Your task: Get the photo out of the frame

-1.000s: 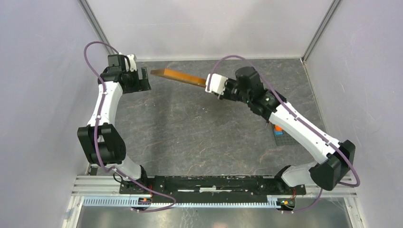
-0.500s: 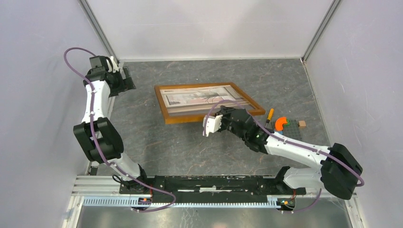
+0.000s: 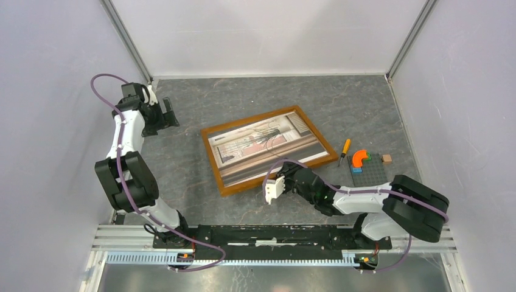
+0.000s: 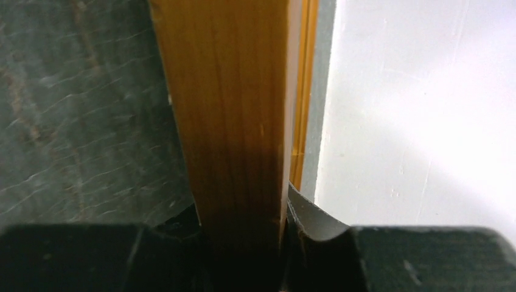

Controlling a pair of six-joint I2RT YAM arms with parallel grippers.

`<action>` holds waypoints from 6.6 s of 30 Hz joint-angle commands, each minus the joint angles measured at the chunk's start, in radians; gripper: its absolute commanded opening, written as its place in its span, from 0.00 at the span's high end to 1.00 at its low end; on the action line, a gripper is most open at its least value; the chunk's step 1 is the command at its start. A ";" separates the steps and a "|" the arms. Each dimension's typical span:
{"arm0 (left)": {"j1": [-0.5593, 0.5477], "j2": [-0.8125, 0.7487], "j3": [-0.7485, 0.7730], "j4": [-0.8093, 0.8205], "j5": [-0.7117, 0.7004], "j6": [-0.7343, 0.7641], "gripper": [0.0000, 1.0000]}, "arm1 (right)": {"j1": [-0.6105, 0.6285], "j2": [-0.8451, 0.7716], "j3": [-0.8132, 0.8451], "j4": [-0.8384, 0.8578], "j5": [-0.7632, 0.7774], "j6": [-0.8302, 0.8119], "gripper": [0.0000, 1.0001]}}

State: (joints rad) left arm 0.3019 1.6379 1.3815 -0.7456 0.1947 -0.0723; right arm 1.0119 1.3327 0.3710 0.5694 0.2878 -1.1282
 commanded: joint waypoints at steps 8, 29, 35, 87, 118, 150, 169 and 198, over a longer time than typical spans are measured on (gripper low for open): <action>0.005 -0.096 -0.084 0.041 0.067 0.028 0.00 | 0.012 0.126 -0.060 0.143 -0.093 0.098 0.85; -0.065 -0.145 -0.150 0.044 0.223 0.228 0.00 | 0.013 0.260 0.468 -0.790 -0.549 0.119 0.02; -0.094 -0.212 -0.230 0.056 0.313 0.345 0.00 | -0.088 0.235 0.642 -1.043 -0.721 0.148 0.02; -0.935 -0.459 -0.955 0.522 -0.374 1.026 0.00 | -0.723 1.102 1.432 -1.087 -1.044 0.943 0.02; -0.521 -0.352 -0.555 0.241 -0.199 0.684 0.00 | -0.835 0.623 0.833 -0.929 -1.062 1.045 0.02; -0.182 -0.019 -0.587 0.572 0.314 -0.464 0.00 | -0.798 0.700 0.836 -1.215 -0.917 0.794 0.02; -0.361 0.372 -0.188 0.537 0.449 -0.285 0.00 | -0.662 0.545 0.465 -1.163 -1.080 0.786 0.02; -0.303 0.096 -0.395 0.227 0.228 -0.150 0.00 | -0.730 0.560 0.573 -1.039 -0.870 0.984 0.06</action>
State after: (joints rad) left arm 0.0025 1.7508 1.0470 -0.4759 0.4629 -0.2710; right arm 0.2859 1.8271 0.9951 -0.5018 -0.9051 -0.1177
